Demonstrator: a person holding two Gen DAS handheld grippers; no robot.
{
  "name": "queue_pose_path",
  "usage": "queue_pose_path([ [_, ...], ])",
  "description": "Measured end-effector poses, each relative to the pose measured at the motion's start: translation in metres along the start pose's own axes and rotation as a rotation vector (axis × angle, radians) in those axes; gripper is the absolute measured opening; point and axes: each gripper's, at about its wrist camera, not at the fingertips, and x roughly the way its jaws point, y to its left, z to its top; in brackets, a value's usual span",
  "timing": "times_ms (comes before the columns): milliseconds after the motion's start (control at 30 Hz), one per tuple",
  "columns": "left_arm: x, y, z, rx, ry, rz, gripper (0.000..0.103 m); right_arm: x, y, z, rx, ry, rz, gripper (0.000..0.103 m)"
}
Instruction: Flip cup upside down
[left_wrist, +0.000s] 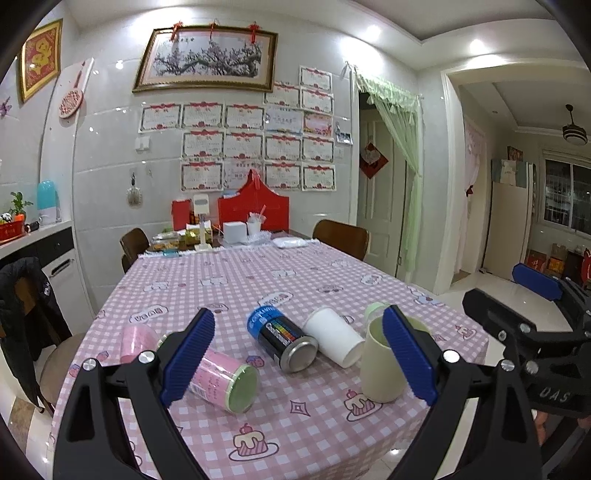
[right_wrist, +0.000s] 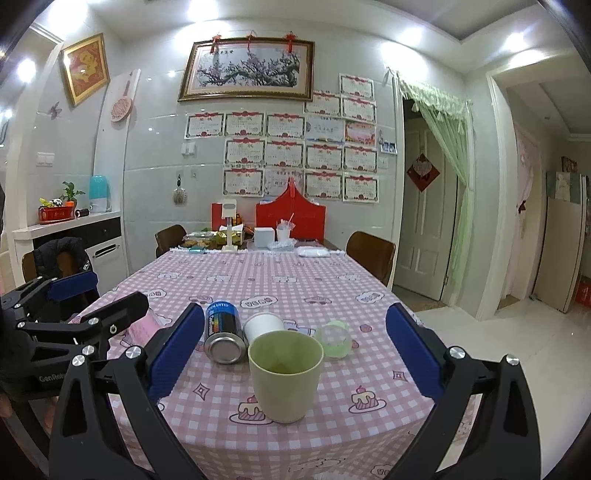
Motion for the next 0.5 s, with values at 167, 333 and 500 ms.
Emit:
queue_pose_path([
  [167, -0.004, -0.0017, 0.0012, 0.015, -0.024, 0.017, 0.091, -0.0019, 0.001, -0.001, 0.0, -0.021, -0.006, 0.095],
  [333, -0.0066, -0.0008, 0.0026, 0.016, -0.044, 0.024, 0.091, -0.0018, 0.0012, -0.001, 0.001, -0.021, -0.005, 0.095],
  [500, -0.0074, -0.0012, 0.0027, 0.021, -0.056, 0.03, 0.091, -0.0022, 0.0019, -0.0009, 0.001, -0.024, -0.007, 0.095],
])
